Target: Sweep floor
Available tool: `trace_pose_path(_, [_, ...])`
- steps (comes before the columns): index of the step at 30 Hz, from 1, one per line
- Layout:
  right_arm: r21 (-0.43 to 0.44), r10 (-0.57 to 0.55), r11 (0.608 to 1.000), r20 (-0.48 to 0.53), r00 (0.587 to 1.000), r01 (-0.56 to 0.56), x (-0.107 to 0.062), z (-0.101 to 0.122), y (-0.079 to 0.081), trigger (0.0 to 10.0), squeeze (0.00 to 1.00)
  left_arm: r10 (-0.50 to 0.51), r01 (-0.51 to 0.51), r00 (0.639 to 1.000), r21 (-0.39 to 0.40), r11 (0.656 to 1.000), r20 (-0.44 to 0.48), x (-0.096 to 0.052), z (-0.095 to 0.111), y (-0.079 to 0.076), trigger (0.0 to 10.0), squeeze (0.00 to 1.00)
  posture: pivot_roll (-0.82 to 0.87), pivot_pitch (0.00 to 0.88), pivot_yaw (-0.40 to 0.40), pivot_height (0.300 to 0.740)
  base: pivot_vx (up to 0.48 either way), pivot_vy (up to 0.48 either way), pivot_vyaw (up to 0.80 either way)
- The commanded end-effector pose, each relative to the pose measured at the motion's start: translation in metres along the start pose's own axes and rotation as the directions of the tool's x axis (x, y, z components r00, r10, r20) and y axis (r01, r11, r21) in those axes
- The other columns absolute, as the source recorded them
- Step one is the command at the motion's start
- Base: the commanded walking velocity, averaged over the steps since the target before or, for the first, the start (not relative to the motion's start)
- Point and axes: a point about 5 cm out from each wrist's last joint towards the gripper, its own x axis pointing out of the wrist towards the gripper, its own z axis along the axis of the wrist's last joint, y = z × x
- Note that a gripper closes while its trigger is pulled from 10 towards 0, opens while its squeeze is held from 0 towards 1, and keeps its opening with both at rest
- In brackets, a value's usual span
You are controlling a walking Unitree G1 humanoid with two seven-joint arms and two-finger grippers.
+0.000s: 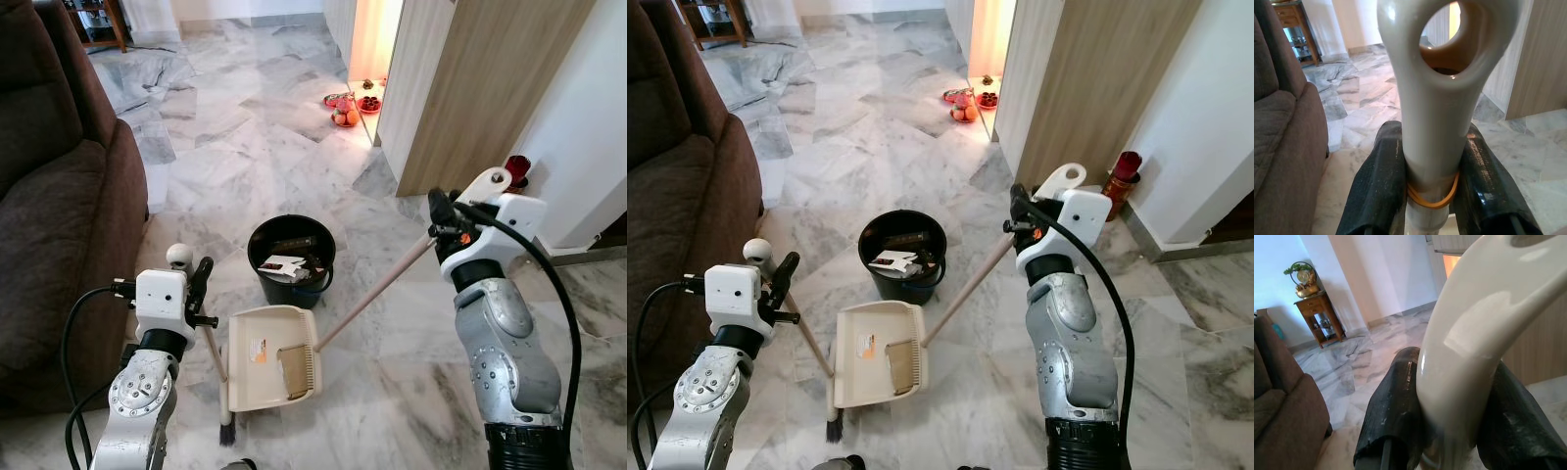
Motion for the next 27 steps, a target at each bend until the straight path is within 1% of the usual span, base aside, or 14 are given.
trace_pose_path(1, [0.041,0.041,0.998,0.094,0.995,-0.045,0.002,0.024,0.012,10.0,0.00,0.000,0.000,1.000,0.013,1.000,0.030,0.001,0.004,0.001,10.0,0.00,0.18,0.168,-0.009,0.740,0.000,0.000,0.00])
trace_pose_path(2, [0.041,0.041,0.998,0.094,0.995,-0.045,0.002,0.024,0.012,10.0,0.00,0.000,0.000,1.000,0.013,1.000,0.030,0.001,0.004,0.001,10.0,0.00,0.18,0.168,-0.009,0.740,0.000,0.000,0.00])
trace_pose_path(5, [0.056,0.049,0.997,0.118,0.992,-0.056,0.004,0.033,0.014,10.0,0.00,0.000,0.000,1.000,0.012,1.000,0.030,0.001,0.004,0.001,10.0,0.00,0.17,0.163,-0.010,0.740,0.000,0.000,0.00])
trace_pose_path(11, [0.051,0.044,0.997,0.142,0.989,-0.052,0.005,0.041,0.013,10.0,0.00,0.001,-0.001,0.999,0.012,1.000,0.032,0.001,0.003,0.001,10.0,0.00,0.18,0.153,-0.011,0.740,0.000,0.000,0.00])
trace_pose_path(15, [0.039,0.035,0.998,0.184,0.982,-0.043,0.007,0.050,0.015,10.0,0.00,0.008,-0.008,0.999,0.015,1.000,0.033,0.001,0.004,0.002,10.0,0.00,0.17,0.148,-0.012,0.740,0.000,0.000,0.00])
trace_pose_path(19, [-0.010,0.010,1.000,0.242,0.970,-0.008,0.006,0.057,0.015,10.0,0.00,0.017,-0.017,0.999,0.019,1.000,0.031,0.000,0.003,0.003,10.0,0.00,0.18,0.147,-0.014,0.740,0.000,0.000,0.00])
trace_pose_path(23, [-0.008,0.012,1.000,0.271,0.963,-0.010,0.006,0.061,0.017,10.0,0.00,0.024,-0.024,0.999,0.018,1.000,0.032,-0.001,0.003,0.004,10.0,0.00,0.18,0.148,-0.016,0.740,0.000,0.000,0.00])
trace_pose_path(27, [0.017,-0.012,1.000,0.323,0.946,0.007,0.005,0.068,0.018,10.0,0.00,0.033,-0.033,0.999,0.020,0.999,0.036,-0.001,0.003,0.005,10.0,0.00,0.18,0.150,-0.016,0.740,0.000,0.000,0.00])
